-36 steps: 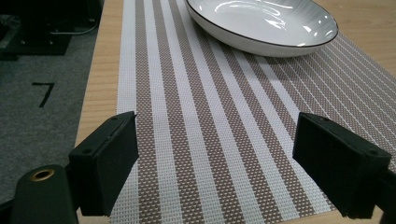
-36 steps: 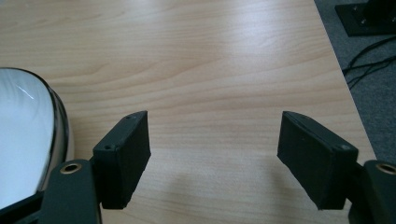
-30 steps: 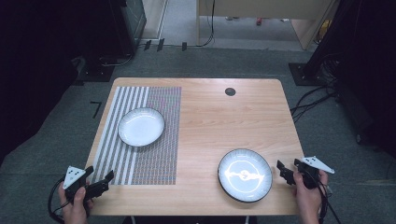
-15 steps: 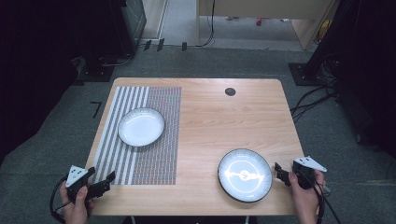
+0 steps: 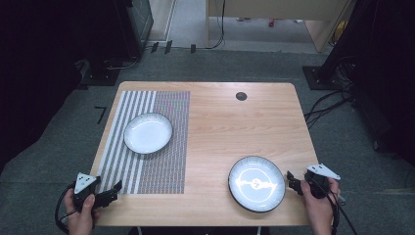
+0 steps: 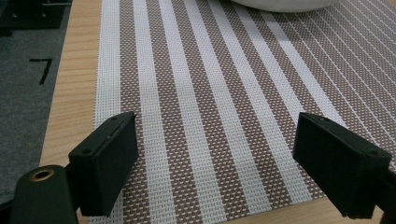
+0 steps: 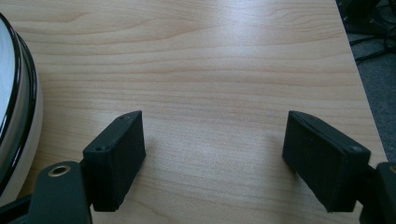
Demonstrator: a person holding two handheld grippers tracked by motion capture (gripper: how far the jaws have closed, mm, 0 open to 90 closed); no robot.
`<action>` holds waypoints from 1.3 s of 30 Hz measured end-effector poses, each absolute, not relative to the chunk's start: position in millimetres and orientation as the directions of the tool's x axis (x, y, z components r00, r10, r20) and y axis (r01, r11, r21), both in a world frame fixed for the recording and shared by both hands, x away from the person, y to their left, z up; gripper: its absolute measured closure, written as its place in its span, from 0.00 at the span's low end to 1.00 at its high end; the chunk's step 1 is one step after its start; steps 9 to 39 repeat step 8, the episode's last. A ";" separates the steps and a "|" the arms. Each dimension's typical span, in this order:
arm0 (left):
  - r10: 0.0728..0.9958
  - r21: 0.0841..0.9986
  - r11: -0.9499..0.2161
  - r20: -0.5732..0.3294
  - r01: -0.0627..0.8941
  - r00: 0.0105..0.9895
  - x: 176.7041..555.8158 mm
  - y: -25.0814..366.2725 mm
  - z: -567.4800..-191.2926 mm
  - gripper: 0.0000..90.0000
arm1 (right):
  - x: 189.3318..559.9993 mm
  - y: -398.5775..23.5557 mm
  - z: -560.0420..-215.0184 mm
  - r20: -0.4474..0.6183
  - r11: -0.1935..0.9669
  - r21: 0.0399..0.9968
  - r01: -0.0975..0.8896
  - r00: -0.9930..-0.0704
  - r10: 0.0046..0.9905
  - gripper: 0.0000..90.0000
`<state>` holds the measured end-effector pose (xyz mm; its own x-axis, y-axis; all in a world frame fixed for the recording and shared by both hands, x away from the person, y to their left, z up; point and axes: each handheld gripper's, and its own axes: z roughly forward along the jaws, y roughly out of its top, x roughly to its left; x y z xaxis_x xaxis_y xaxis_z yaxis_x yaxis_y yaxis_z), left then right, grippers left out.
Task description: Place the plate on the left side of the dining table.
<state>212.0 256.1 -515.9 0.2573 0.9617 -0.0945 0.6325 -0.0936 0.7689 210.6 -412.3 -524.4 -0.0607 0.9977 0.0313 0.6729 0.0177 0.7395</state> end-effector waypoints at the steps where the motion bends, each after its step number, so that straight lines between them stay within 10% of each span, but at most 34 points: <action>1: 0.962 0.767 -0.094 -0.094 0.635 0.255 212.3 256.1 -515.9 0.16 | 210.6 -412.2 -524.4 0.031 0.018 0.739 0.673 -0.061 0.998 0.23; 39: 0.964 0.776 -0.084 -0.095 0.625 0.248 211.8 256.9 -515.5 0.16 | 210.9 -412.3 -524.5 0.030 0.022 0.739 0.673 -0.066 0.997 0.21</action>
